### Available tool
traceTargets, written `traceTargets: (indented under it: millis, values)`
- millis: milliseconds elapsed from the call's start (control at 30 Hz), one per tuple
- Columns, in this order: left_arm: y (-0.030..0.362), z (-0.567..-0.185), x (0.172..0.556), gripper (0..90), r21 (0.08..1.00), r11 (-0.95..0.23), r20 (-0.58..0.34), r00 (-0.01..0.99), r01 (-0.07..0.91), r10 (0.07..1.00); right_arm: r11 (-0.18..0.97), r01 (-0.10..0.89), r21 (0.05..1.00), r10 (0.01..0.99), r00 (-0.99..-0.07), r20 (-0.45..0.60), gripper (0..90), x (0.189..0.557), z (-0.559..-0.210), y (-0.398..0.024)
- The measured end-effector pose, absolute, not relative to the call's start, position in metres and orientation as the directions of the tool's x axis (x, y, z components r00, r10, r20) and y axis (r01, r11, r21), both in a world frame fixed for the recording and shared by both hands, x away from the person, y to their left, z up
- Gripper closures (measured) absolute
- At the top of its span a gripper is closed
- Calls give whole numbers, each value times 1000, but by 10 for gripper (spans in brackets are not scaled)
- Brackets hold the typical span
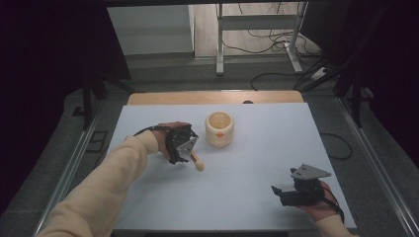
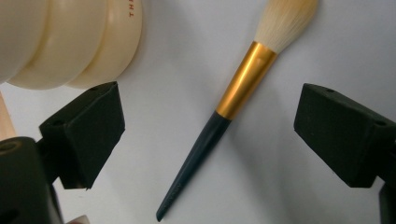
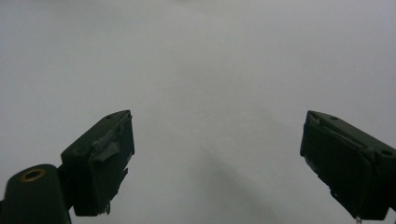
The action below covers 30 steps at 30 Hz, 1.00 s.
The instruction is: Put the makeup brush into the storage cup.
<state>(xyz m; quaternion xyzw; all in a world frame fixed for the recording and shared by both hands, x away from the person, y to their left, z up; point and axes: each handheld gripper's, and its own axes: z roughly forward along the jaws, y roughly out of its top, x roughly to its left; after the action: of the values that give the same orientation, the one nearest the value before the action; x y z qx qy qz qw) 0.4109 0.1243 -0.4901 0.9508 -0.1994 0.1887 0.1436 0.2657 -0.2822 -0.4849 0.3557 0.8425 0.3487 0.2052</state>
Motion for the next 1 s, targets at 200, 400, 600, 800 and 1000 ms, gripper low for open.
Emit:
traceTargets:
  millis: [200, 400, 600, 800, 1000]
  values:
    - [118, -490, 416, 102, 135, -875, 401, 834, -464, -380, 505, 451, 736, 742, -662, -103, 108, 266, -485, -282]
    - [112, -494, 421, 146, 120, -866, 386, 827, -485, -409, 499, 449, 741, 747, -657, -105, 110, 266, -484, -283]
    - [109, -496, 424, 240, 110, -860, 369, 824, -498, -430, 499, 447, 742, 746, -657, -105, 111, 265, -484, -283]
    - [108, -496, 427, 396, 97, -850, 337, 820, -518, -462, 501, 445, 743, 745, -658, -108, 112, 265, -484, -283]
    - [106, -501, 429, 482, 89, -843, 291, 823, -531, -488, 500, 444, 744, 747, -656, -110, 112, 265, -484, -283]
